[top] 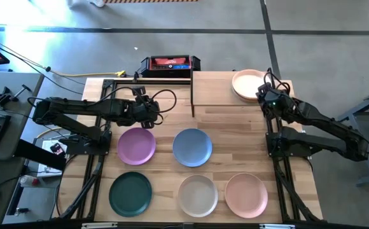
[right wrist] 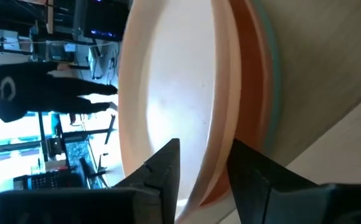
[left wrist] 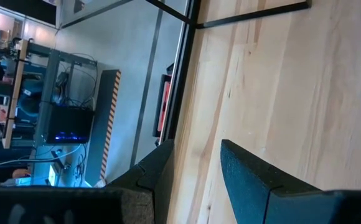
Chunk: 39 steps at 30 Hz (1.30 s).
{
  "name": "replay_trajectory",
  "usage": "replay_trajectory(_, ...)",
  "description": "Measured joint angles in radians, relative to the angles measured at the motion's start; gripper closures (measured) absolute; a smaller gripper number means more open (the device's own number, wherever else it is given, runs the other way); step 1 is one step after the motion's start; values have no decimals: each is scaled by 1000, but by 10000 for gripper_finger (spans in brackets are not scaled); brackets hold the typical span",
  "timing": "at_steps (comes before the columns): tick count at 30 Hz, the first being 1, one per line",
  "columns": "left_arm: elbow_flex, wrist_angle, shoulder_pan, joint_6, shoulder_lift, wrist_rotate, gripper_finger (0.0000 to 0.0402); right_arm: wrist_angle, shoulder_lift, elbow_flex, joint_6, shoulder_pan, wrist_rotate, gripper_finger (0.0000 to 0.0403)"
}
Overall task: Place and stack plates onto a shelf
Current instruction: Stack the light orange plate on top of the dark orange stacked plates on the shelf
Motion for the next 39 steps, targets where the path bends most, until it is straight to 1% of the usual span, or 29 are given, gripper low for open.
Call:
replay_trajectory(13, 0, 0, 0, 0, 0, 0, 282, -32, -55, 0, 2, 0, -89, 295)
replay_trajectory(20, 0, 0, 0, 0, 0, 0, 282, -93, -110, 0, -2, 0, -139, 295)
replay_trajectory(30, 0, 0, 0, 0, 0, 0, 282, -94, -180, 0, -42, 0, -146, 295)
replay_trajectory(39, 0, 0, 0, 1, 0, 0, 282, -128, -197, 0, -56, 0, -203, 295)
